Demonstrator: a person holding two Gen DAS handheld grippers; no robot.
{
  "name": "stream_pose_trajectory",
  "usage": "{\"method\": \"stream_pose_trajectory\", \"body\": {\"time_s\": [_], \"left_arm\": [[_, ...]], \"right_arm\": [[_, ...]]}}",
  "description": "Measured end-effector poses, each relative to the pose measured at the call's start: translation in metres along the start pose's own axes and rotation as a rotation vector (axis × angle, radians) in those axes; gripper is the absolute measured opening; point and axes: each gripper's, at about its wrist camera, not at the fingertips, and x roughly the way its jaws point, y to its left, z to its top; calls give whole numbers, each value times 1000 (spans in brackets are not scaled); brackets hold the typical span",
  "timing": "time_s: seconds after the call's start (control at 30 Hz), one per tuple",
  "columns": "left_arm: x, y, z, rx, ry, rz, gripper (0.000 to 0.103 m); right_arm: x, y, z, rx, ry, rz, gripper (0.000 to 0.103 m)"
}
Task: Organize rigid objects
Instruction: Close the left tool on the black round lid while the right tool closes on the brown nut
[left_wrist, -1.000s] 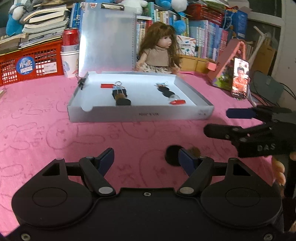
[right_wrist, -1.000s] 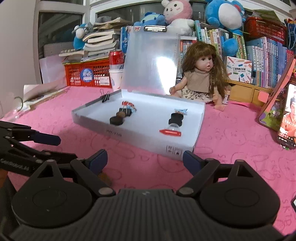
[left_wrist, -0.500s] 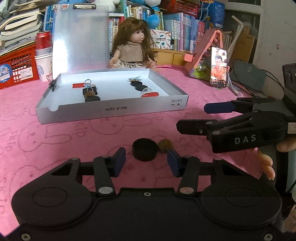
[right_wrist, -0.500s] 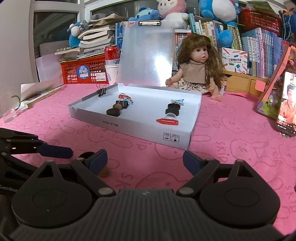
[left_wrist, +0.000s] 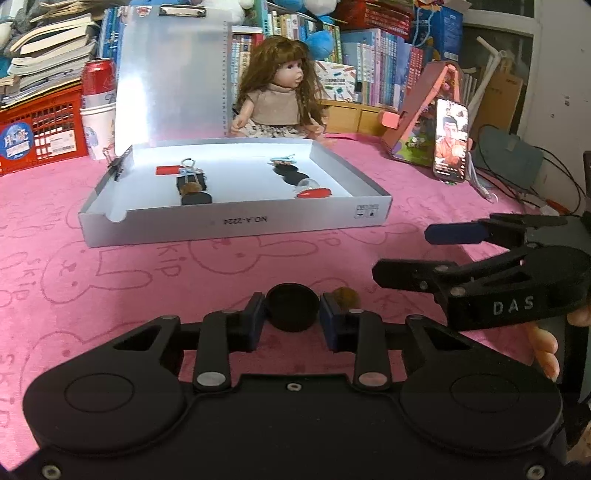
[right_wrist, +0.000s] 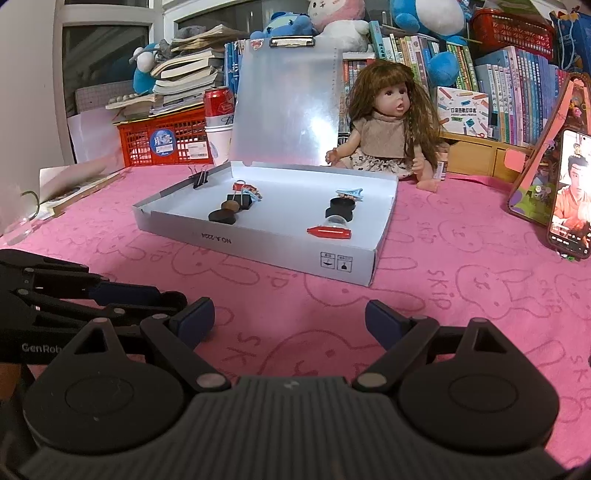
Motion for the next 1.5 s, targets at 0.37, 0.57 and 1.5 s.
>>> {"method": "stream_pose_trajectory", "body": {"time_s": [0.37, 0.57, 1.5], "left_arm": [[-5, 17, 2, -39, -12, 77, 31], [-6, 19, -1, -45, -13, 89, 31], [-6, 18, -2, -59, -8, 104, 31]], "right_arm": [[6, 24, -4, -60, 11, 78, 89], [11, 37, -7, -86, 25, 110, 73], [15, 45, -10, -89, 32, 112, 29]]}}
